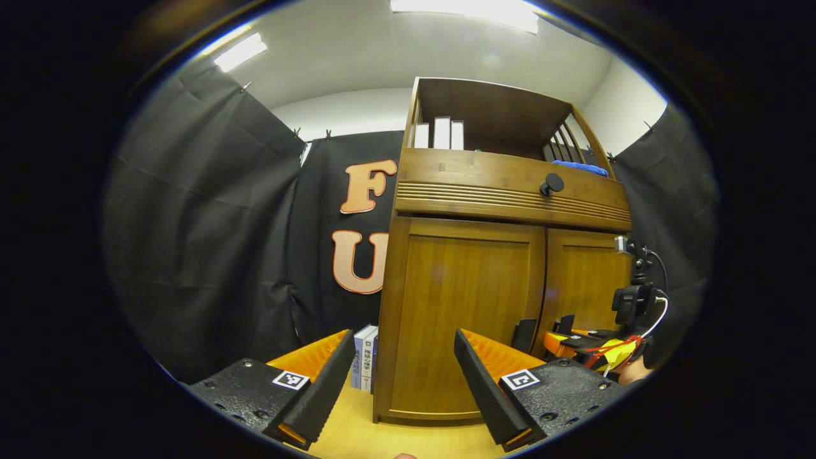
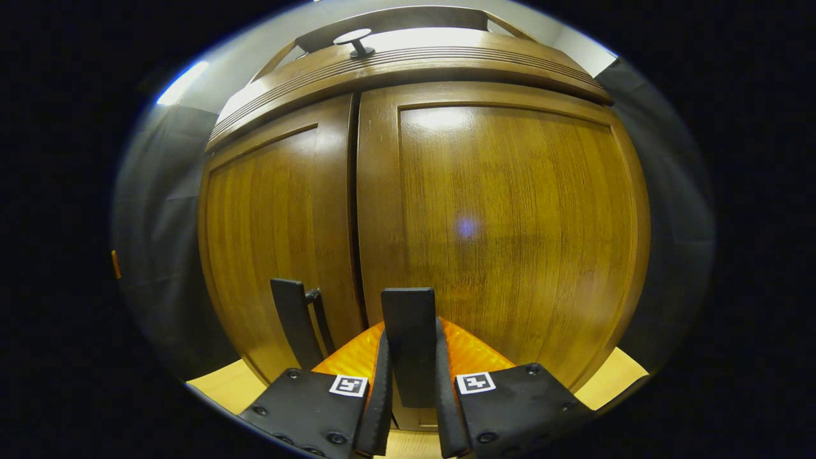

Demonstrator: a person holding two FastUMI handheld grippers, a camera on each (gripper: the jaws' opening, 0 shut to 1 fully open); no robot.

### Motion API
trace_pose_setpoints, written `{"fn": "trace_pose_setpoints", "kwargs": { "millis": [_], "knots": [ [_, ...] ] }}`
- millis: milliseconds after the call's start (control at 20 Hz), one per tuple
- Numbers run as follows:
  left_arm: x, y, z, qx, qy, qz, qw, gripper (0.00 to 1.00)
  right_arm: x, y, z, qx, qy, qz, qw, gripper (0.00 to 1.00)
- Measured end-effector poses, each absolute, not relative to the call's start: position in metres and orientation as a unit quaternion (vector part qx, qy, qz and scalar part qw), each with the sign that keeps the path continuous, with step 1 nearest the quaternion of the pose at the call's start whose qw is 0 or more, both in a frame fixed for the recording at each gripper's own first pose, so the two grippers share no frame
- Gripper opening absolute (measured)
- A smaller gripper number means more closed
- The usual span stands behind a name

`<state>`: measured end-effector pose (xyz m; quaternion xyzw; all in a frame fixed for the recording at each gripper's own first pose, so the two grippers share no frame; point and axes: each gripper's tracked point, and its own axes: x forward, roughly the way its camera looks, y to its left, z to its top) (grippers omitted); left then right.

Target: Open the right door of the double-door shoe cabinet with the right hand, and open the left door with the left hand.

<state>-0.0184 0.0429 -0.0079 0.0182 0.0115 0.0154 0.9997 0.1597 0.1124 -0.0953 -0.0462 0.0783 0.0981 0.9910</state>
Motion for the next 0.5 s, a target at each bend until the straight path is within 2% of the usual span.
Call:
{"fn": "trace_pose_setpoints", "kwargs": {
  "millis": [100, 150, 200, 250, 300, 450, 500],
  "knots": [
    [-0.022, 0.04, -0.007, 0.021, 0.013, 0.011, 1.0, 0.92, 0.158, 0.112, -0.098, -0.044, 0.085, 0.095, 0.991, 0.37],
    [-0.023, 0.039, -0.005, 0.023, 0.011, 0.01, 1.0, 0.92, 0.157, 0.113, -0.098, -0.043, 0.086, 0.094, 0.991, 0.43],
    [-0.025, 0.04, -0.004, 0.026, 0.009, 0.011, 1.0, 0.92, 0.157, 0.113, -0.098, -0.043, 0.087, 0.094, 0.991, 0.37],
    [-0.027, 0.04, -0.003, 0.028, 0.007, 0.013, 0.999, 0.92, 0.156, 0.113, -0.097, -0.043, 0.087, 0.096, 0.991, 0.37],
    [-0.029, 0.042, -0.003, 0.03, 0.007, 0.014, 0.999, 0.92, 0.156, 0.114, -0.096, -0.042, 0.087, 0.098, 0.991, 0.42],
    [-0.031, 0.04, -0.003, 0.028, 0.008, 0.015, 0.999, 0.92, 0.154, 0.116, -0.091, -0.036, 0.091, 0.111, 0.989, 0.37],
    [-0.031, 0.038, -0.003, 0.027, 0.008, 0.014, 1.0, 0.94, 0.153, 0.117, -0.089, -0.037, 0.093, 0.117, 0.988, 0.37]
  ]
}}
